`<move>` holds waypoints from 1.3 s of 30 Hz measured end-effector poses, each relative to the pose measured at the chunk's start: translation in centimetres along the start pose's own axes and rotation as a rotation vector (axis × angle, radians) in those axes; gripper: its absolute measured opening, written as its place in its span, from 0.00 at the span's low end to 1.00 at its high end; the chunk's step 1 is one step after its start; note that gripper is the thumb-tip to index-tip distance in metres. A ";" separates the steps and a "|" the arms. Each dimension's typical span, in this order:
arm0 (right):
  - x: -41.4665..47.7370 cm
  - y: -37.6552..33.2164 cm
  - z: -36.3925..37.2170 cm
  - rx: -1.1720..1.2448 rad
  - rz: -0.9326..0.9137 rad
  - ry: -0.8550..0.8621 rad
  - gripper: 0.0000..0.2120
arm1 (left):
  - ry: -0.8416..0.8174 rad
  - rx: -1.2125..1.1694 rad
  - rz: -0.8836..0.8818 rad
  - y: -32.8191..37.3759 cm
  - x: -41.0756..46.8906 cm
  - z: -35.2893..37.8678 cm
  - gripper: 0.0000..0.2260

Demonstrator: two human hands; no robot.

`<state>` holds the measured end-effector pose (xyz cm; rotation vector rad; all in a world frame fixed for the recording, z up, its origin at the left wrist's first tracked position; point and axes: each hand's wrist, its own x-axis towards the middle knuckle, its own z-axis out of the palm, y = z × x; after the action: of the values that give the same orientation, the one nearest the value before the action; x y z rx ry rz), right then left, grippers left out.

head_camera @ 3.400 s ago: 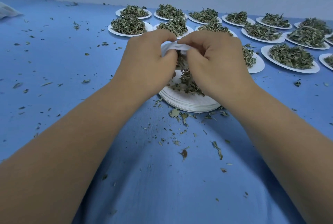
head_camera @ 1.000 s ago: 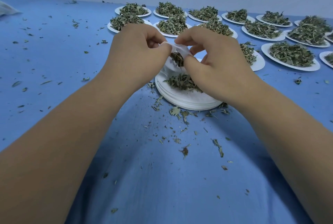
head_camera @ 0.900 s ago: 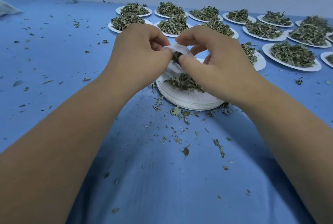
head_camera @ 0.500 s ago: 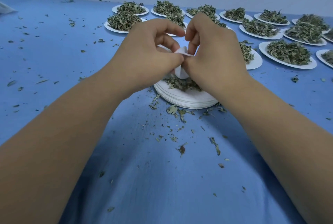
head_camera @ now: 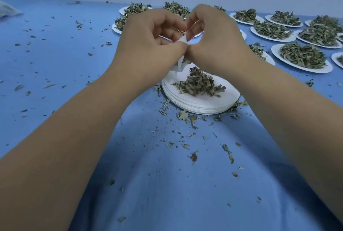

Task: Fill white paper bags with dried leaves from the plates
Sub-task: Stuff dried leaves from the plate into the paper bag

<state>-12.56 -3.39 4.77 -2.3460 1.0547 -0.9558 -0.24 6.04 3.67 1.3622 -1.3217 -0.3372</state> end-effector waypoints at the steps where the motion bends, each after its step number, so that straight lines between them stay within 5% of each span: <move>1: 0.4 -0.3 -0.1 0.010 0.002 -0.005 0.12 | 0.032 0.006 -0.014 -0.3 0.2 -0.2 0.09; 7: 0.9 -1.1 -0.1 0.250 0.154 -0.319 0.20 | 0.198 0.049 -0.076 -1.0 1.1 -1.2 0.08; 21: 2.9 -3.0 1.3 -0.177 0.267 -0.297 0.05 | -0.027 -0.087 -0.017 -0.5 1.0 -2.1 0.10; 26: 2.4 -2.5 1.8 0.140 0.454 -0.329 0.05 | 0.054 -0.022 -0.059 -1.2 1.5 -2.5 0.11; 33: 1.6 -1.8 1.0 0.318 0.465 -0.343 0.04 | 0.123 0.267 -0.065 -2.6 1.7 -2.8 0.10; 39: 1.3 -2.6 1.2 0.433 0.535 -0.333 0.05 | 0.046 0.025 -0.282 -2.3 1.6 -2.0 0.11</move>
<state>-9.81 -2.66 6.02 -1.6682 1.1175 -0.5019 2.99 5.05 3.12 1.5718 -1.0996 -0.4790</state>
